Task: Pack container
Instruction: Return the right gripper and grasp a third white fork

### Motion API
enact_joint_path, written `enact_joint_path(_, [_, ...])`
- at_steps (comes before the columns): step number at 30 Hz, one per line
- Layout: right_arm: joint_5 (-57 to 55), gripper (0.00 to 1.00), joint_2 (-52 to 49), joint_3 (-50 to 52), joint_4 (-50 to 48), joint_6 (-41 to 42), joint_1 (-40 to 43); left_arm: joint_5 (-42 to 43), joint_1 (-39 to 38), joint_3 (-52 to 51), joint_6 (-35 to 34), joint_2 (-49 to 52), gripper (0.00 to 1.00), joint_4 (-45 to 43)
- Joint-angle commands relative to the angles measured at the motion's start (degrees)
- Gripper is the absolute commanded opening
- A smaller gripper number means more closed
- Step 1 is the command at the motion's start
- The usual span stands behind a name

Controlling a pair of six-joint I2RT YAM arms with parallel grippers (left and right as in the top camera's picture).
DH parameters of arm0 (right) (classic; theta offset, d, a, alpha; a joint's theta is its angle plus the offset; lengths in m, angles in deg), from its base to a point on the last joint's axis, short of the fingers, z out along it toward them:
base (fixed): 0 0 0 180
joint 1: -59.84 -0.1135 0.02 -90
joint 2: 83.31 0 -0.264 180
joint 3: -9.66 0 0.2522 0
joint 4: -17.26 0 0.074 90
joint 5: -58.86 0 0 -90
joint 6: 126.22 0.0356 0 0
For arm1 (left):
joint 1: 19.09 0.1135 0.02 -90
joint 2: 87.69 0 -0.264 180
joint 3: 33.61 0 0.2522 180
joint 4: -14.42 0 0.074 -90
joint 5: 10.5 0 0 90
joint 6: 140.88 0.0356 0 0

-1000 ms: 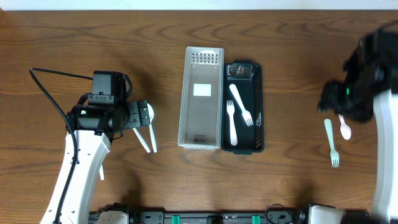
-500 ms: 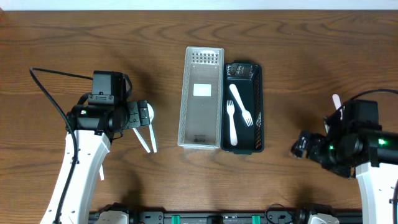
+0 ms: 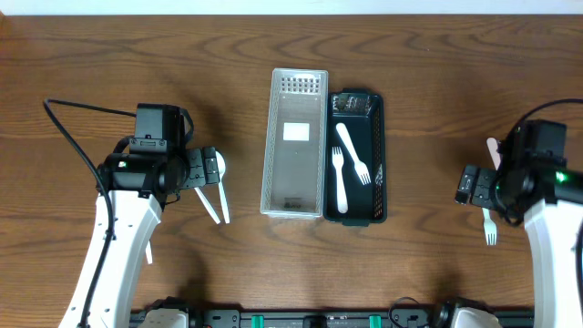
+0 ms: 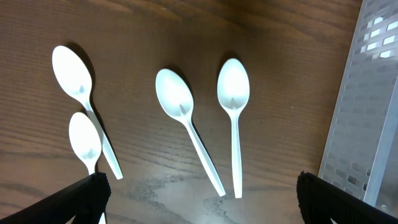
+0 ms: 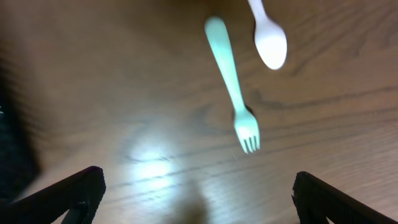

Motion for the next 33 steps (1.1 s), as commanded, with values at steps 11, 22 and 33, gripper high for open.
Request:
enact_joint_path(11, [-7.5,0.95,-18.3,-0.1,-2.6,-9.4,3.4,-0.2,-0.1,0.9,0.1,0.2,0.98,0.2])
enact_joint_path(22, [-5.9,0.92,-25.2,3.0,-8.9,-9.4,4.9,-0.2,-0.1,0.9,0.1,0.2,0.98,0.2])
enact_joint_path(33, [-1.0,0.87,-25.4,10.6,-16.3,-9.3,8.3,-0.2,-0.1,0.9,0.1,0.2,0.98,0.2])
